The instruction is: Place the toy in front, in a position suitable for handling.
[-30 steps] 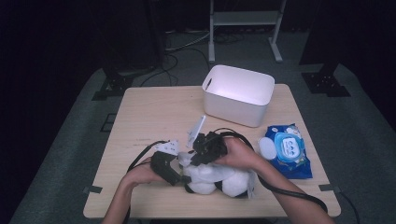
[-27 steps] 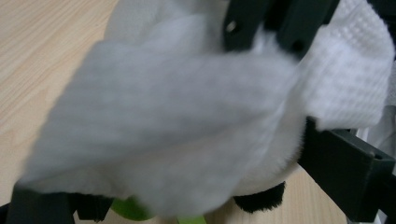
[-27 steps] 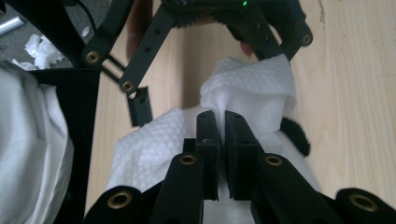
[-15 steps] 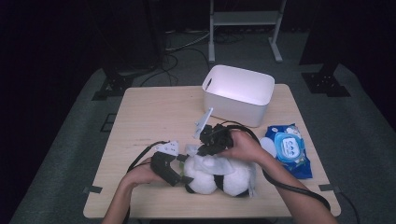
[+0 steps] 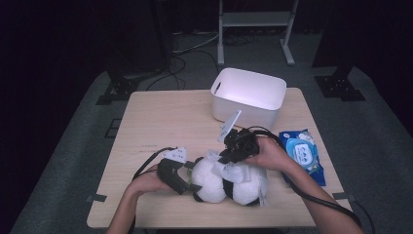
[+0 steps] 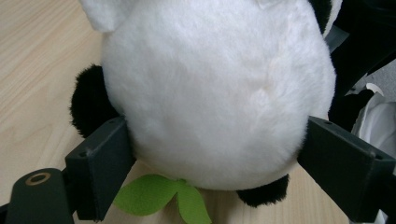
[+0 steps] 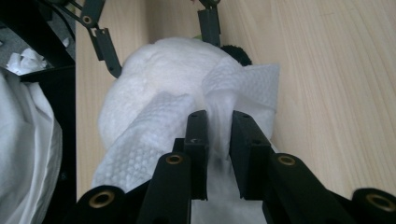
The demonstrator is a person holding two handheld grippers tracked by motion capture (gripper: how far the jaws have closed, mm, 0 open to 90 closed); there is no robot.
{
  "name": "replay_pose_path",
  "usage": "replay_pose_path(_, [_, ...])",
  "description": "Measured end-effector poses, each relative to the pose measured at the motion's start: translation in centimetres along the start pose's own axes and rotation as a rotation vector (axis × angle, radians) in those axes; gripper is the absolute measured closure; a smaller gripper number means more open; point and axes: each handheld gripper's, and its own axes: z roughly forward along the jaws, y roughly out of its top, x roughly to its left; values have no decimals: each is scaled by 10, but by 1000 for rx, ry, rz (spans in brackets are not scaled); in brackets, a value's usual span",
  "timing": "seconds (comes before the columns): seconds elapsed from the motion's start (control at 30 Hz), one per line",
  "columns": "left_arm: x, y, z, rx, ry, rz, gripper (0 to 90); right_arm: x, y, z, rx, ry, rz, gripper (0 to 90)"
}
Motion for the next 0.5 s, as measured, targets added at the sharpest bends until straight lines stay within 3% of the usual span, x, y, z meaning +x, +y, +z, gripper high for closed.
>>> replay_pose_path(0.2, [0,0,0,4,1,5,114,4,-4,-7,-8,16,-29,743])
replay_pose_path(0.5, [0,1,0,3,2,4,114,6,-15,-9,19,66,-37,587])
